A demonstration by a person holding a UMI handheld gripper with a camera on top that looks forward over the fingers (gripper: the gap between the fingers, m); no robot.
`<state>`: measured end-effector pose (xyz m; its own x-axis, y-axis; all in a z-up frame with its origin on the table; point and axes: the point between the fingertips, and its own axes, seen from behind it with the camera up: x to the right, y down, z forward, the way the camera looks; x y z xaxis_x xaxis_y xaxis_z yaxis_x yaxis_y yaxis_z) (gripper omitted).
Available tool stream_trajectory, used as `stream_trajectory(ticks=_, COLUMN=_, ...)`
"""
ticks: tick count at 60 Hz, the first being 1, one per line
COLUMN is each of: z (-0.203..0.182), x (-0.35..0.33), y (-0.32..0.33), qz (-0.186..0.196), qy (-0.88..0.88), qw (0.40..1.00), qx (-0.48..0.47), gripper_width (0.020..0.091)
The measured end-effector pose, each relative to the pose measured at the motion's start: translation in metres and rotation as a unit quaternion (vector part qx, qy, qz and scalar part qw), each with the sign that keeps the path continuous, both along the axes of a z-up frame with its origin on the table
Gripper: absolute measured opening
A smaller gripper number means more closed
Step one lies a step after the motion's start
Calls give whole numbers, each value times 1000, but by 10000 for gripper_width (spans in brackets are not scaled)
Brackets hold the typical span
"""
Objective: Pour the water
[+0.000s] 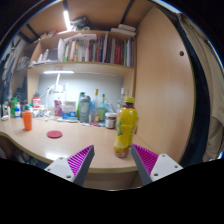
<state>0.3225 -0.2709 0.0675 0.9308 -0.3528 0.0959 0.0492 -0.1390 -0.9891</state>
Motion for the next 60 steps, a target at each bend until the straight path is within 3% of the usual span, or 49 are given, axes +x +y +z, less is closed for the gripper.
stream_trajectory(ticks=19, z=1, x=81, y=81, qz=-41, qy=0, qw=999, qx=11, gripper_width=820)
stream_trajectory(ticks=24, z=5, x=88, y=103, qz=-38, qy=9, qw=999, qx=24, gripper_width=790)
stream_trajectory(ticks=25, z=4, x=90, y=107, qz=-36, qy=11, qw=999, qx=24, gripper_width=777)
stream_trajectory(ticks=29, z=-4, x=95, y=117, qz=-39, qy=18, qw=999, qx=13, gripper_width=504)
stream_trajectory(ticks=38, z=-4, x=99, y=111, qz=-65, qy=49, qw=996, qx=45, gripper_width=417)
stream_trajectory(ticks=39, z=-4, x=99, y=111, qz=-64, qy=50, qw=996, qx=47, gripper_width=423)
stream_trajectory(ticks=40, z=-3, x=98, y=111, qz=-62, qy=50, qw=996, qx=47, gripper_width=373)
stream_trajectory(ticks=42, z=-2, x=96, y=111, qz=-60, qy=52, qw=996, qx=46, gripper_width=381)
stream_trajectory(ticks=43, z=-2, x=94, y=111, qz=-57, qy=54, qw=996, qx=45, gripper_width=343)
stream_trajectory(ticks=49, z=15, x=66, y=118, qz=-28, qy=32, qw=998, qx=53, gripper_width=319)
stream_trajectory(ticks=60, z=115, x=-26, y=166, qz=45, qy=-162, qw=985, qx=50, gripper_width=318)
